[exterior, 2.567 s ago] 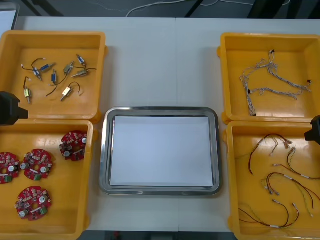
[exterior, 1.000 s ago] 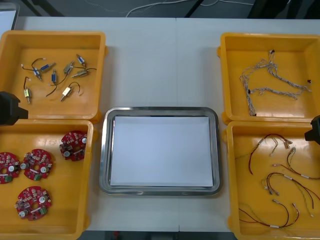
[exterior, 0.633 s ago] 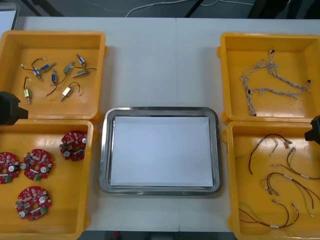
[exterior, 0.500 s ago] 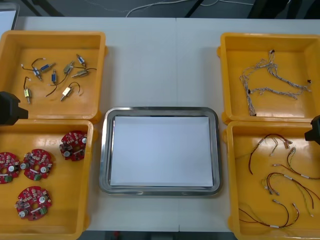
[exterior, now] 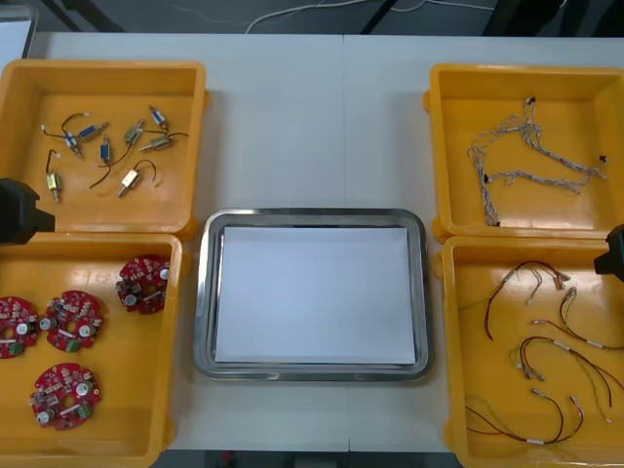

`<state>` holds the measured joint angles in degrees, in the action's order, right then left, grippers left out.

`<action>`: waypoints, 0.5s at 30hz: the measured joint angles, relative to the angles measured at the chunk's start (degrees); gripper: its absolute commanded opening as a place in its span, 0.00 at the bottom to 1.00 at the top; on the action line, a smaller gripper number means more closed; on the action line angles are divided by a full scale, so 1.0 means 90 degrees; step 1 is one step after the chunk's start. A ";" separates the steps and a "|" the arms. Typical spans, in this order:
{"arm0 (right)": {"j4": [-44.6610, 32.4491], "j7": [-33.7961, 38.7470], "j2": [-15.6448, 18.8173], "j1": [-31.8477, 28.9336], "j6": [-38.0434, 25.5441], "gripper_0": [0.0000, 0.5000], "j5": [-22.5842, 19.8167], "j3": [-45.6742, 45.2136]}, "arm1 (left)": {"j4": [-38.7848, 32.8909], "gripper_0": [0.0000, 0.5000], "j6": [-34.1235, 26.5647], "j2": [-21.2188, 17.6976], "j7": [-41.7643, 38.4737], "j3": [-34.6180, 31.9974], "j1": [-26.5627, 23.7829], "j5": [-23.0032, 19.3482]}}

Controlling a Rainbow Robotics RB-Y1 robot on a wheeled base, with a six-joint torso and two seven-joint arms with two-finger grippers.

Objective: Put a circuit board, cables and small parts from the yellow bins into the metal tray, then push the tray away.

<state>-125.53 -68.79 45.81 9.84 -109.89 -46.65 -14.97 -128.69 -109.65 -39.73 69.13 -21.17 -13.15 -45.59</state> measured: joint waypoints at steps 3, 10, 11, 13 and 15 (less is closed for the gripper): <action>-0.0061 0.0000 0.0000 0.0002 0.0000 1.00 -0.0111 -0.0077 | 0.0000 1.00 0.0000 0.0002 0.0000 0.0000 0.0001 0.0000; -0.0117 -0.0221 0.0000 -0.0005 0.0000 1.00 -0.0303 -0.0221 | 0.0000 1.00 0.0000 0.0007 0.0000 0.0000 0.0067 -0.0026; -0.0118 -0.0418 0.0000 -0.0011 0.0000 1.00 -0.0303 -0.0224 | 0.0000 1.00 0.0000 0.0007 0.0000 0.0000 0.0067 -0.0032; -0.0118 -0.1070 0.0000 -0.0043 0.0000 1.00 -0.0303 -0.0241 | 0.0000 1.00 0.0000 0.0007 0.0000 0.0000 0.0067 -0.0035; -0.0120 -0.1699 0.0000 -0.0114 0.0000 1.00 -0.0303 -0.0259 | 0.0000 1.00 0.0000 0.0006 0.0000 0.0000 0.0067 -0.0045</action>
<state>-126.61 -84.08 45.81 8.82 -109.89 -49.37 -17.29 -128.69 -109.65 -39.67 69.13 -21.17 -12.55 -46.00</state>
